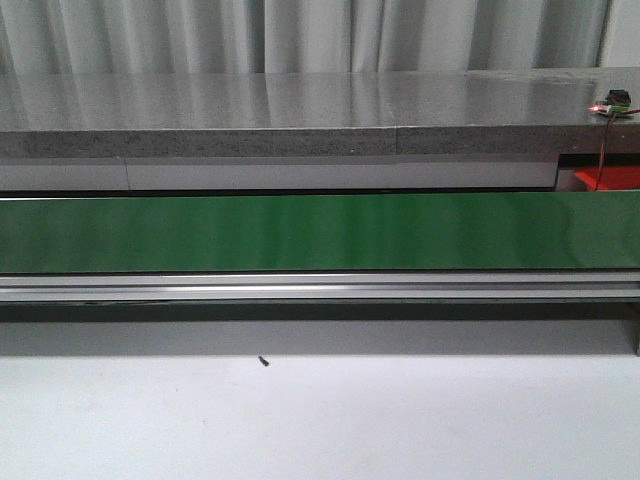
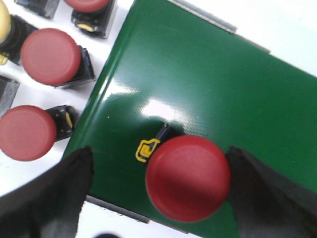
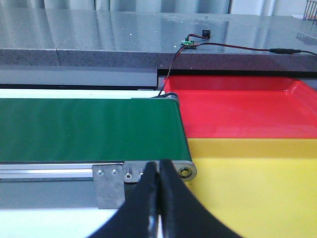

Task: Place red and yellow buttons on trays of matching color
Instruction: 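Carry the red button onto the green belt and release it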

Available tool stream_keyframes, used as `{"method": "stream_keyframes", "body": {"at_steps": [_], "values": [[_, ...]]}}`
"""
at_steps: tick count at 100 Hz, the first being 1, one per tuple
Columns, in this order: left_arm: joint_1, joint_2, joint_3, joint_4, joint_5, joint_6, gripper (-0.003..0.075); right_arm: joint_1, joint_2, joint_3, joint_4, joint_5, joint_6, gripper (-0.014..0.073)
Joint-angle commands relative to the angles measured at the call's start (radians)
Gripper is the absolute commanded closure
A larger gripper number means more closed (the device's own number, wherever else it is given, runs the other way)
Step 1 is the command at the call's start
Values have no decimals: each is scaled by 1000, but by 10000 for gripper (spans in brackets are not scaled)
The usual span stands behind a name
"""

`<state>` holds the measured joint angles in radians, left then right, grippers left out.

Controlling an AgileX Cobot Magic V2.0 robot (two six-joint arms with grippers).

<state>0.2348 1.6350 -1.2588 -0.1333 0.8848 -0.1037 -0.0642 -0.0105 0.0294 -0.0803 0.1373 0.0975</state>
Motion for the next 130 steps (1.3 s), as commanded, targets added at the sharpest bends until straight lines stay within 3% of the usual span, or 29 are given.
{"method": "stream_keyframes", "body": {"at_steps": [1, 32, 54, 130], "values": [[-8, -81, -33, -62, -40, 25, 187, 1, -18, -19, -1, -72, -8, 660], [-7, -225, -33, -73, -17, 40, 187, 1, -18, -19, -1, -72, -8, 660], [11, -288, -33, 19, 17, 32, 188, 1, -18, -19, -1, -72, -8, 660], [364, -236, -28, 108, 125, 32, 188, 1, -18, -19, -1, -72, -8, 660]]}}
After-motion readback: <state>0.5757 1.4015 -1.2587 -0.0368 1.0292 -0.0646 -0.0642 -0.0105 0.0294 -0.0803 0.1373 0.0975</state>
